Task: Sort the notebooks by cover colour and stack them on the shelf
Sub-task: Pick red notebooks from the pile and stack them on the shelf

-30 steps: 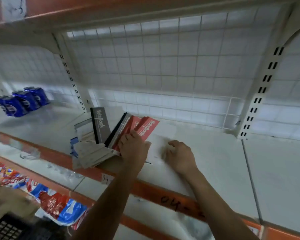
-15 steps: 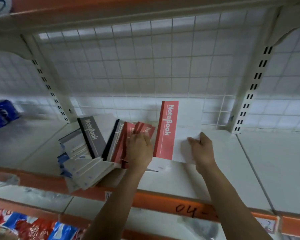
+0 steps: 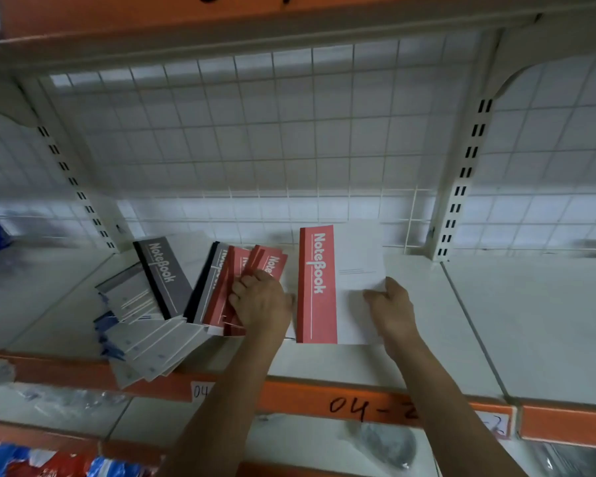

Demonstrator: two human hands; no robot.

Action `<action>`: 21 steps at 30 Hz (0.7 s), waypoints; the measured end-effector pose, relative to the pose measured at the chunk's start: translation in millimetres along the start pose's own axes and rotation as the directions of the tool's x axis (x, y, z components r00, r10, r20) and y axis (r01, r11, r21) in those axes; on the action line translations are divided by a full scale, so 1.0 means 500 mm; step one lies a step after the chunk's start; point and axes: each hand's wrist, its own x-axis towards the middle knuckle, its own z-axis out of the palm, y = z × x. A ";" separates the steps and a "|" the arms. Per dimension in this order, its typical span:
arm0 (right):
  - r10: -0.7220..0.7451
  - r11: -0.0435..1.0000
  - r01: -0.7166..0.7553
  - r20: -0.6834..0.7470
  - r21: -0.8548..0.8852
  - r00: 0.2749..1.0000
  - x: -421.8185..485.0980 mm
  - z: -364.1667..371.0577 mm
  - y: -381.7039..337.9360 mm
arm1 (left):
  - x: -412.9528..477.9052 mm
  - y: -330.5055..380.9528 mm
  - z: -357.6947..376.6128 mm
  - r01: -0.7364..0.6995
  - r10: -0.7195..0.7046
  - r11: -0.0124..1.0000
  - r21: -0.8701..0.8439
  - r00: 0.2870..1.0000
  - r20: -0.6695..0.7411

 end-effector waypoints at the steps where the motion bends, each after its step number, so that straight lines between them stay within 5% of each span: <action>1: 0.001 1.000 0.000 0.016 -0.013 1.000 -0.003 0.002 0.001 | 0.001 0.003 0.000 0.016 -0.016 1.000 -0.022 1.000 0.008; 10: -0.031 0.995 0.039 0.079 -0.095 0.996 -0.031 0.012 0.004 | 0.031 -0.002 -0.015 0.140 -0.123 0.986 -0.086 0.976 0.182; 14: -0.025 0.994 0.032 0.062 -0.106 0.998 -0.030 0.021 0.002 | 0.015 0.001 -0.014 0.048 -0.047 0.933 -0.357 0.999 0.012; 18: -0.061 0.998 0.060 -0.013 -0.025 0.998 -0.022 0.027 0.007 | -0.016 0.015 -0.048 -0.143 0.087 0.608 -0.781 0.990 -0.114; 21: -0.097 0.990 0.101 -0.048 0.102 0.994 -0.021 0.024 0.003 | -0.035 0.024 -0.061 -0.229 0.139 0.415 -0.881 0.972 -0.187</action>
